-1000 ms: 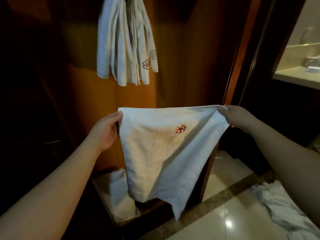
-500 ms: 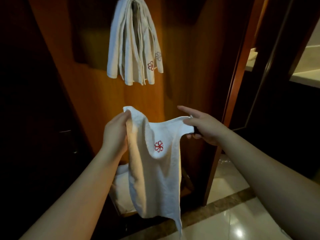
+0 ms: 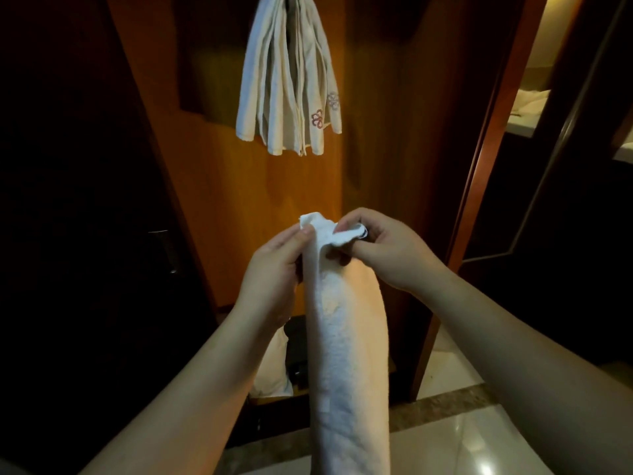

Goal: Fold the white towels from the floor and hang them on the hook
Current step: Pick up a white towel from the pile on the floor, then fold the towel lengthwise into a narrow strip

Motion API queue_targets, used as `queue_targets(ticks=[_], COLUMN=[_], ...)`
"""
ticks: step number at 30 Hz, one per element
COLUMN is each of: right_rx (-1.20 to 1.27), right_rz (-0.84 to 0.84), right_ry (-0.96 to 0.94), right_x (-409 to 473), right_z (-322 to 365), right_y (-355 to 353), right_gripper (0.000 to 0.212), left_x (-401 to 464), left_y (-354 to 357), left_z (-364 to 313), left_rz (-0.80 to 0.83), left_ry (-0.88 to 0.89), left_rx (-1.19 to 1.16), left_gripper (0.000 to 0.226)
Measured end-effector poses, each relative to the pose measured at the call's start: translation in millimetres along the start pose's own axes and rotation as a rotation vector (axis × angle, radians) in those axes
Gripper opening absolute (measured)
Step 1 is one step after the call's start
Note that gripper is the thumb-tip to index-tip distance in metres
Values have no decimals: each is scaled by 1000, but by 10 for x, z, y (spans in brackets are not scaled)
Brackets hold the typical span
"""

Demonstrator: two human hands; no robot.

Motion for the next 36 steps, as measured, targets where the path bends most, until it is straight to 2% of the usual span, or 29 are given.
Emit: queue_targets(ticks=[2,7,11,16,21,25,29,36], right_rx=[63,-41,-166,-251,-227,-208,-169,-100], right_rz=[-31,-31,-37,73,9,-18,59,116], right_ry=[-29,29,95,171,157,163,219,220], right_x=[-39,-51,-18,24,67,92,121,138], right_z=[69,209,315,413,522,556,498,377], right_y=[39,45,-35,-66,-101,-123,-141,-156], right_gripper=[20,5,12,18,20,24,29,30], left_x=[-64,-128,-131,-133,-134,-161,-152,-94], left_y=[42,141,129,131,163,213,222,261], left_z=[-23,-99,-159,-214,-330,-426,-453,-344], left_rz=[23,36,27,76,148,117,88,55], left_ry=[22,91,134,142,183,280,309,291], left_rx=[20,123,112,77,71,200,294,401], left_gripper=[33,27,33,33,34,28,16,24])
Point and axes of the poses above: each hand's wrist, its own x-axis towards the middle knuckle, its own y-axis out of the palm, z = x × y, the point moved 6 cm from there along x, towards the middle knuckle, and after that the axes turned 6 degrees about z, right-handed, at the moved point
